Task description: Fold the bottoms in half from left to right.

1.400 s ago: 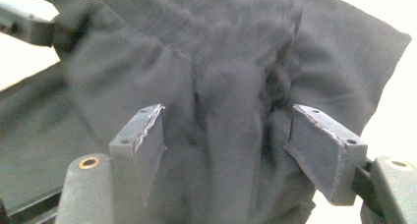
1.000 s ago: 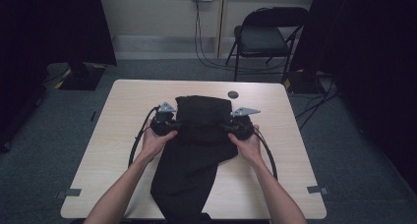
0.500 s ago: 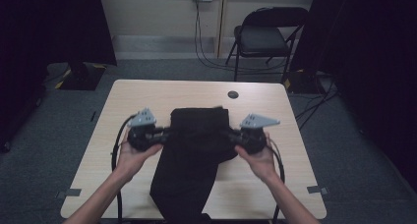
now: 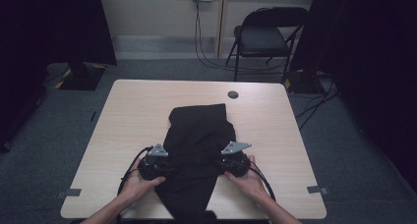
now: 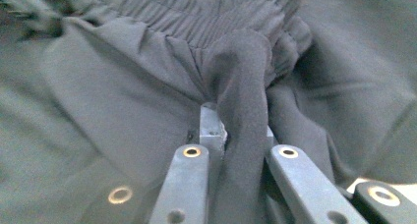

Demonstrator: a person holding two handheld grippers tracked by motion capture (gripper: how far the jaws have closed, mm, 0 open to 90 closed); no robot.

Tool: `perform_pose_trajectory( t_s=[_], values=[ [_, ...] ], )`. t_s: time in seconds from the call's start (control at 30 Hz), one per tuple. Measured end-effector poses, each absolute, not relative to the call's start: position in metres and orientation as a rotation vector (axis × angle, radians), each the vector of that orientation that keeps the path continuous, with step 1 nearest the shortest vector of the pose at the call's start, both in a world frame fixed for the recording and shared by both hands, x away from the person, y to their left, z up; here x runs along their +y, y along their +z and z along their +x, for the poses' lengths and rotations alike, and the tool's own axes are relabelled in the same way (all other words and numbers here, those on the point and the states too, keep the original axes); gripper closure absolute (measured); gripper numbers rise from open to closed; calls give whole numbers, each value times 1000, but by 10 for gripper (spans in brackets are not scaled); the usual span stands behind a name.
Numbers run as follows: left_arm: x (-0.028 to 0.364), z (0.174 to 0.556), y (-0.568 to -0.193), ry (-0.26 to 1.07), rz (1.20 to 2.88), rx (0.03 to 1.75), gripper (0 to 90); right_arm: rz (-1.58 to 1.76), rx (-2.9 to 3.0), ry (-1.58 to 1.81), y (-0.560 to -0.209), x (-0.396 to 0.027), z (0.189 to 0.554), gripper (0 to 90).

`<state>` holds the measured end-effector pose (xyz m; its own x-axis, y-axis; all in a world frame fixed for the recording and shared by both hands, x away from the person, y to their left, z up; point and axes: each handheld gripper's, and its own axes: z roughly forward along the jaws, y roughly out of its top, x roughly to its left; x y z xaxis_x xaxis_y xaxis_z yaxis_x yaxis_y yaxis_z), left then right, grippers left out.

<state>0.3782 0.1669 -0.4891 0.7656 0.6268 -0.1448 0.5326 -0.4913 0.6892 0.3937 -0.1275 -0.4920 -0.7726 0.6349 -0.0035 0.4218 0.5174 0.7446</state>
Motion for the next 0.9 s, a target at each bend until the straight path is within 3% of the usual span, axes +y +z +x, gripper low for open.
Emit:
perform_pose_trajectory(
  t_s=[0.27,0.37,0.4,0.43,0.5,0.67,0.73,0.9],
  values=[
    [127,446,-497,325,2124,903,642,1026,2312,1021,-495,-154,458,783],
    [122,454,-496,323,2128,917,600,1079,2297,994,-487,-161,466,600],
    [123,453,-492,310,2150,923,546,1091,2284,1008,-483,-163,463,548],
    [126,450,-490,295,2160,925,485,1092,2267,1043,-476,-166,456,522],
    [137,442,-484,297,2178,912,477,1054,2244,1073,-465,-169,442,485],
    [157,420,-478,285,2196,912,450,982,2348,1149,-465,-162,393,550],
    [165,408,-479,290,2207,887,448,932,2440,1135,-474,-152,380,654],
    [165,400,-479,260,2195,875,460,900,2509,1056,-492,-137,374,659]
  ],
)
